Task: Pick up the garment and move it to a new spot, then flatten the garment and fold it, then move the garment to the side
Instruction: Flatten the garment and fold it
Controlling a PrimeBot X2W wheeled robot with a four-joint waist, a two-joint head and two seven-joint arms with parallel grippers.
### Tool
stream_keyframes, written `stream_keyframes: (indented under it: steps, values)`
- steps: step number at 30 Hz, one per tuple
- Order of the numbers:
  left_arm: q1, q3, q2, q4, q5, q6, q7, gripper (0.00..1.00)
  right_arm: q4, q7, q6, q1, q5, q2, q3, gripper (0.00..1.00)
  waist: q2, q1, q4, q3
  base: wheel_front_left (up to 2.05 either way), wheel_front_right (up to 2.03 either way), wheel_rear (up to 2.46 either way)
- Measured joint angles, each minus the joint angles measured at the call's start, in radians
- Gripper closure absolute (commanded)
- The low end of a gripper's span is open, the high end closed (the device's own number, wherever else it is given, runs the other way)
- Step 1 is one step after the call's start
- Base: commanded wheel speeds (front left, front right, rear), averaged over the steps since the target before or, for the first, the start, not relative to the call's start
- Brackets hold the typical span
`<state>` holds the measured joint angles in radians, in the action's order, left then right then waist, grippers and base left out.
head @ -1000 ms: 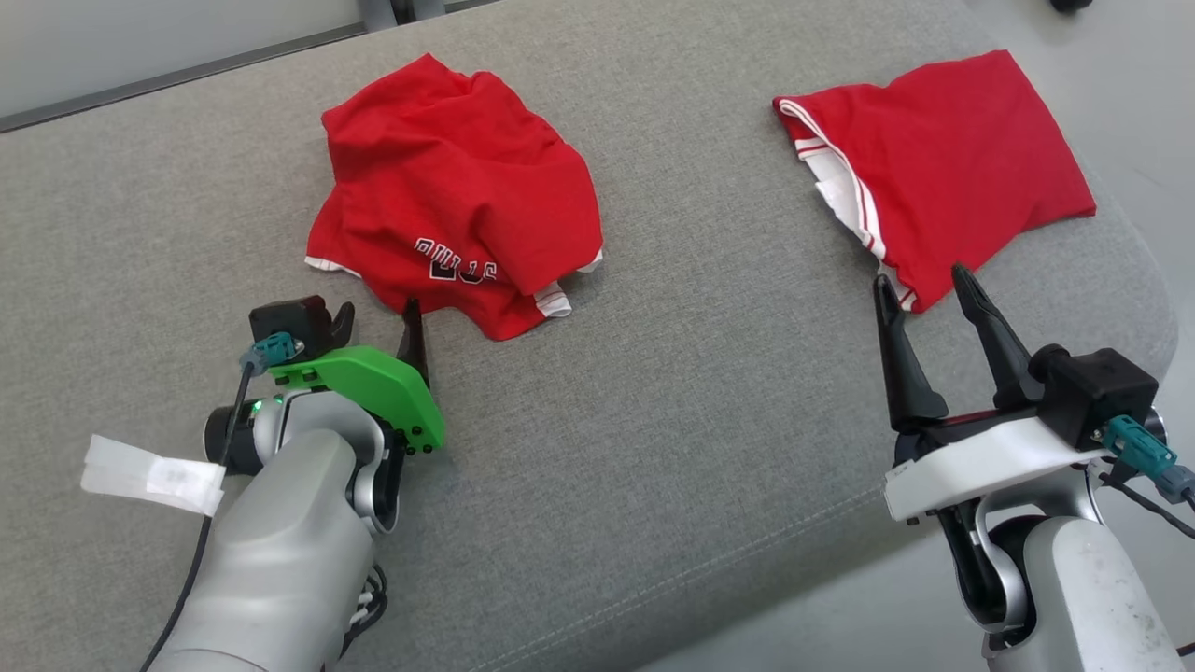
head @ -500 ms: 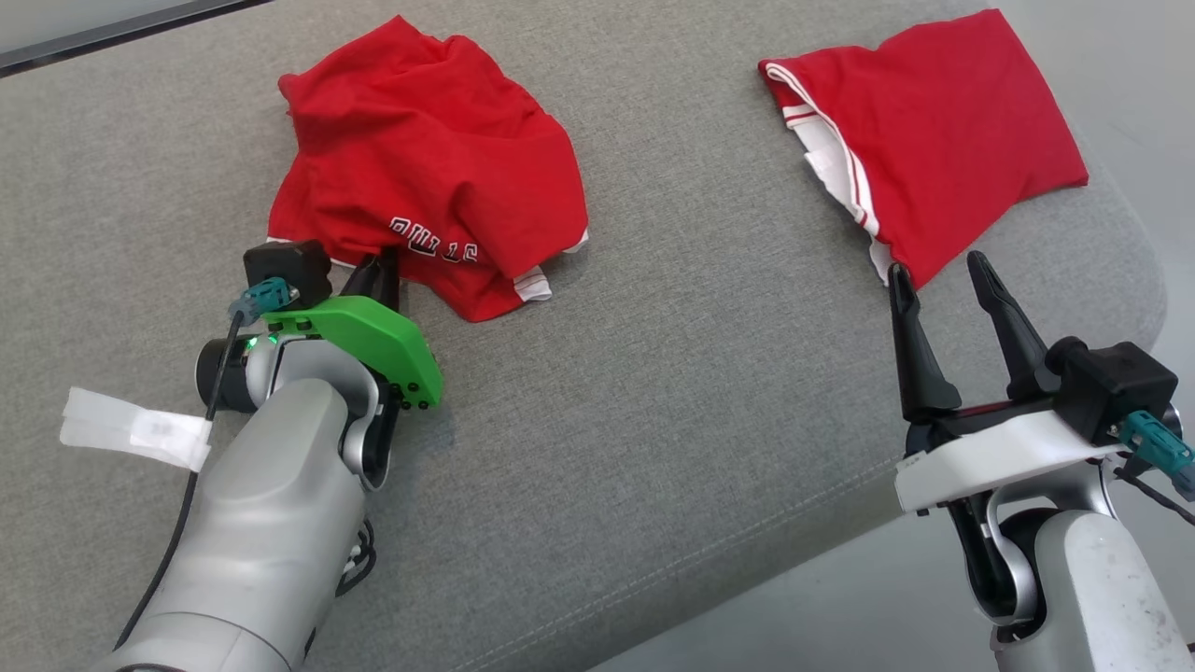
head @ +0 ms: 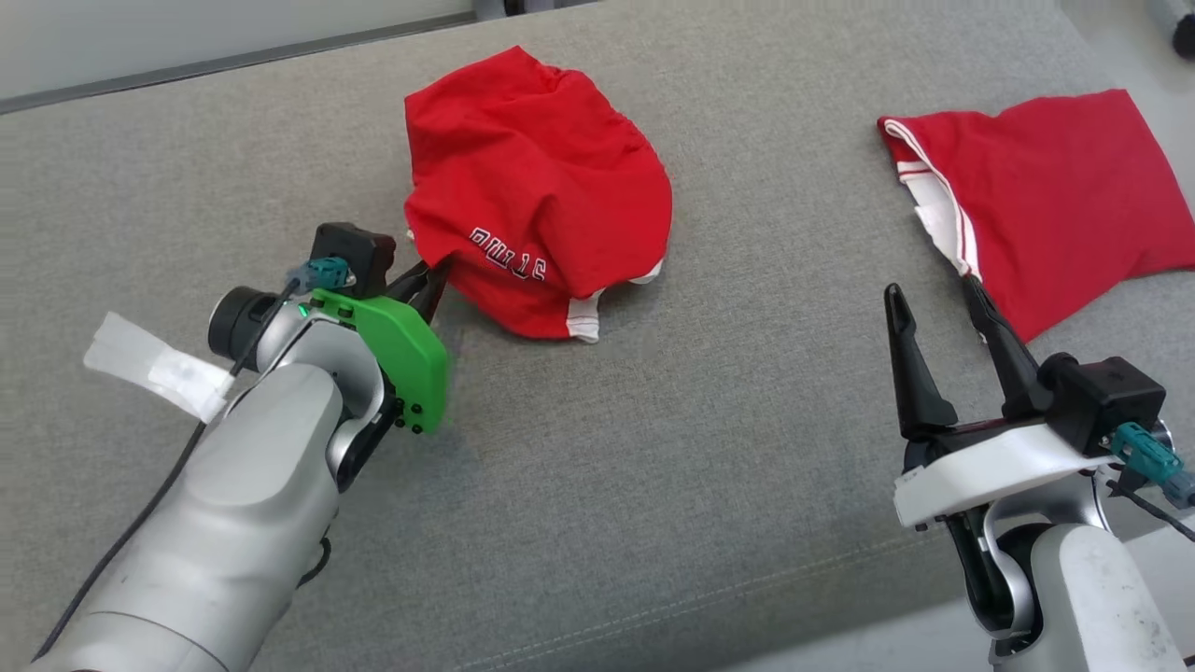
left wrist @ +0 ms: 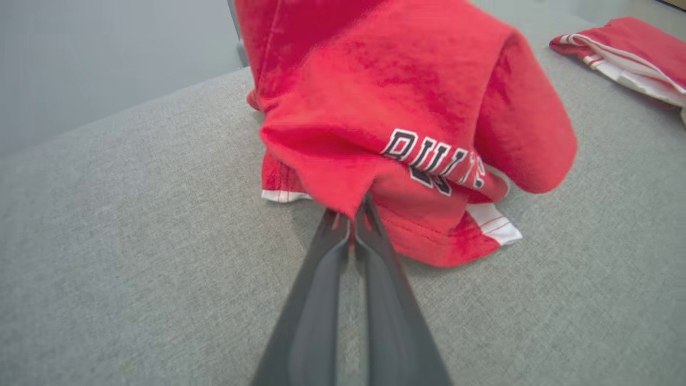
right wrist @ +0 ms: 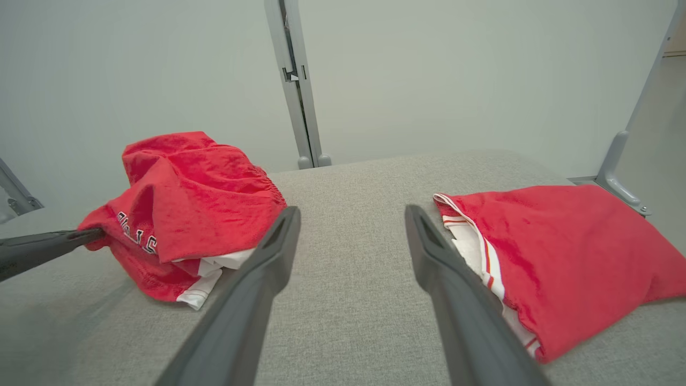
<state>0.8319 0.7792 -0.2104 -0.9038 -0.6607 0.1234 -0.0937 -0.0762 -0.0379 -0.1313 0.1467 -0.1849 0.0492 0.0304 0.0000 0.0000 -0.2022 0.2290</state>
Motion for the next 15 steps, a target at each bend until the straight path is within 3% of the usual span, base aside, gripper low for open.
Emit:
stream_keyframes:
  steps: [5,11,12,15]
  values:
    - [0.003,0.052,-0.123,0.219,-0.038,0.004,0.188,1.00,0.012,-0.002,0.000,-0.022,-0.006,0.000,-0.002,0.00,0.0000,0.0000,0.041,-0.049,0.00,0.00,0.00]
    - [0.006,0.095,-0.357,0.563,-0.146,0.005,0.487,1.00,0.022,-0.008,0.000,-0.036,-0.015,0.000,0.012,0.00,0.0000,0.0000,0.068,-0.103,0.00,0.00,0.00]
    - [0.010,0.088,-0.431,0.653,-0.165,0.002,0.570,1.00,0.024,-0.008,0.000,-0.038,-0.019,0.000,0.018,0.00,0.0000,0.0000,0.069,-0.113,0.00,0.00,0.00]
    - [0.011,0.073,-0.502,0.730,-0.193,-0.030,0.651,1.00,0.029,-0.009,0.000,-0.038,-0.025,0.000,0.032,0.00,0.0000,0.0000,0.060,-0.115,0.00,0.00,0.00]
